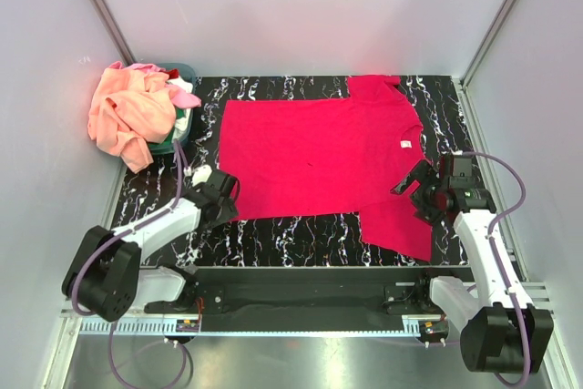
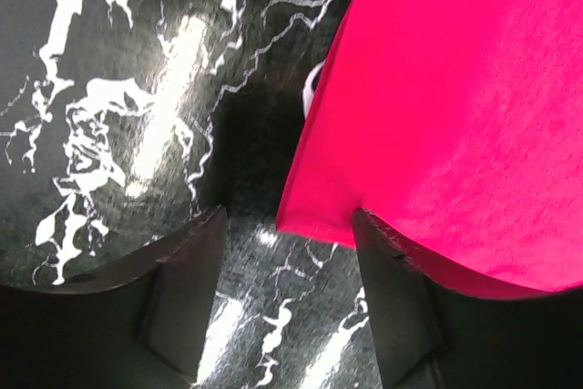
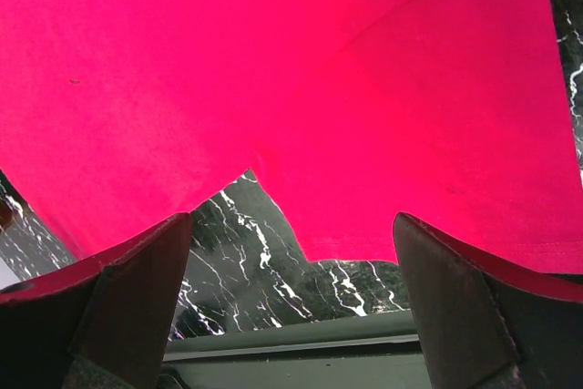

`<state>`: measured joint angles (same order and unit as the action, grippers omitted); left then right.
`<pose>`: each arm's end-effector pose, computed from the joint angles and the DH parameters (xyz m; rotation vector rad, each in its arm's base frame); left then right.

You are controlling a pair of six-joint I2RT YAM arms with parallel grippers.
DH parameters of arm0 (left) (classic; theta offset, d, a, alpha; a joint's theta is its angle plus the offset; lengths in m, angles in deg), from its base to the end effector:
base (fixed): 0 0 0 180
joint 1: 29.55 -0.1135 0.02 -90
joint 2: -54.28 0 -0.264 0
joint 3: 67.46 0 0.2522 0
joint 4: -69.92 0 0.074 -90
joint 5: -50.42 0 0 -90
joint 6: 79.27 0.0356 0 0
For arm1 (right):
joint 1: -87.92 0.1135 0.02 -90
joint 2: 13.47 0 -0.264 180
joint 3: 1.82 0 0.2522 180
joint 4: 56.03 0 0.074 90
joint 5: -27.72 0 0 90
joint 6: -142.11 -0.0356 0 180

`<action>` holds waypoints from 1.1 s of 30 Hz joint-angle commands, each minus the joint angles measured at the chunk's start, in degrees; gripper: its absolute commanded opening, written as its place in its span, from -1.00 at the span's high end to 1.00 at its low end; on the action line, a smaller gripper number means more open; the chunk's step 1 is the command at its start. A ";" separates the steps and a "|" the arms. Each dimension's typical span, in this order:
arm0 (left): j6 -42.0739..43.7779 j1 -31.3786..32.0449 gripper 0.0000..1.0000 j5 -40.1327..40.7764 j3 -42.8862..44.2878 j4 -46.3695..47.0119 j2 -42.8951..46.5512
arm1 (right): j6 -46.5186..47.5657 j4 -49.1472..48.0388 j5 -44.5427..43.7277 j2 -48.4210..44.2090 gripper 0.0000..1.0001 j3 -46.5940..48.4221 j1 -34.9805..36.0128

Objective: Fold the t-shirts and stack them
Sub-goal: Flatten the tshirt out

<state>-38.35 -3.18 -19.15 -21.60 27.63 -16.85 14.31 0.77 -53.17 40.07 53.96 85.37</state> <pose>0.1880 -0.0793 0.1564 -0.6071 2.5480 0.0554 0.1785 -0.0023 0.2468 0.8230 2.4290 0.4427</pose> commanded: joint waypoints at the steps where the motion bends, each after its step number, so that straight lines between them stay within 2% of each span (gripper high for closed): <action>1: -0.66 -0.27 -0.14 0.59 1.39 2.87 -3.30 | -1.74 0.10 -2.24 0.60 -0.99 -0.36 0.35; 5: -0.58 -0.27 0.18 -0.82 0.25 5.33 -3.84 | -4.03 3.44 -7.25 3.31 -0.99 0.69 0.35; 8: -0.14 -0.79 0.57 -1.00 0.95 5.51 -3.14 | -7.19 6.78 -11.82 6.65 -0.99 1.75 0.35; 9: 0.12 -1.23 0.80 -1.18 1.38 4.98 -2.87 | -7.89 8.09 -13.57 7.45 -0.99 1.92 0.35; 11: 1.17 -2.54 0.98 -1.44 2.18 4.45 -1.73 | -8.87 8.98 -13.85 9.99 -0.99 2.19 0.35; 18: 6.89 -13.97 1.00 -4.60 5.60 4.45 -2.25 | -10.80 8.80 -10.68 9.31 -0.99 -0.97 2.28; 21: 8.82 -16.78 1.00 -6.09 7.01 5.32 -4.27 | -13.17 9.68 -10.77 8.16 -0.99 -3.25 8.15; 27: 9.62 -19.16 1.00 -7.86 6.93 6.65 -5.42 | -21.42 10.74 -11.56 5.09 -0.86 -8.00 20.80; 30: 9.79 -19.34 1.00 -7.68 6.49 6.56 -5.07 | -21.61 11.44 -12.35 4.12 -0.68 -7.92 25.46; 33: 9.79 -19.43 1.00 -7.68 6.22 6.56 -4.63 | -23.54 12.32 -13.75 4.64 -0.63 -7.30 28.99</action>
<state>-29.65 -22.13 -26.41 -15.96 32.33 -22.10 -5.39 11.42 -63.58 45.08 45.66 111.65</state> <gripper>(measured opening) 0.017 0.825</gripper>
